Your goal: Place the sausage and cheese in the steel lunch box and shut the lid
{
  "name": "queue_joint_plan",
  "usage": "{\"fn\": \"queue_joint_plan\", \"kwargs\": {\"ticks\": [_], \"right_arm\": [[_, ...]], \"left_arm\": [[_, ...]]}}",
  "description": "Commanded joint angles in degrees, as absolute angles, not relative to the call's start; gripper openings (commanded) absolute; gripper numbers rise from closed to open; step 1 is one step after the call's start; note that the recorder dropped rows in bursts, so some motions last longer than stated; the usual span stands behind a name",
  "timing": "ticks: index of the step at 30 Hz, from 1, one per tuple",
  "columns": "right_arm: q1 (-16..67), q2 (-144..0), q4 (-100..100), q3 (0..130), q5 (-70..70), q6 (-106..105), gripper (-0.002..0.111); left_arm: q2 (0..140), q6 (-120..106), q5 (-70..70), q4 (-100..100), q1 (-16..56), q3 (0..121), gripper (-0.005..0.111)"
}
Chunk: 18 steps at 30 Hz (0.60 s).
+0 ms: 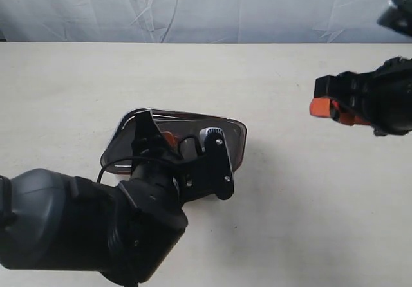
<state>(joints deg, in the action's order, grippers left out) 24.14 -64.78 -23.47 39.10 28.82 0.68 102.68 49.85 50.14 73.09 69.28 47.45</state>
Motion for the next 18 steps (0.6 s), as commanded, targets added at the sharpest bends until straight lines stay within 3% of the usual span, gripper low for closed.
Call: {"fn": "queue_joint_plan", "kwargs": {"ticks": [1,10,18], "right_arm": [[24.06,-69.71,-39.12,33.3,20.07,-2.97,0.053],[24.06,-75.53,-78.91,31.15,24.15,-36.89,0.053],[24.1,-80.33,-86.53,31.15,30.34,-44.0,0.053]], "left_arm": [[101.99,49.95,49.05,71.16,70.65,47.07,0.054],[101.99,48.95,48.34,70.94,70.99,47.07,0.054],[101.99,48.81,49.38,70.55,70.99,47.07,0.054]]}}
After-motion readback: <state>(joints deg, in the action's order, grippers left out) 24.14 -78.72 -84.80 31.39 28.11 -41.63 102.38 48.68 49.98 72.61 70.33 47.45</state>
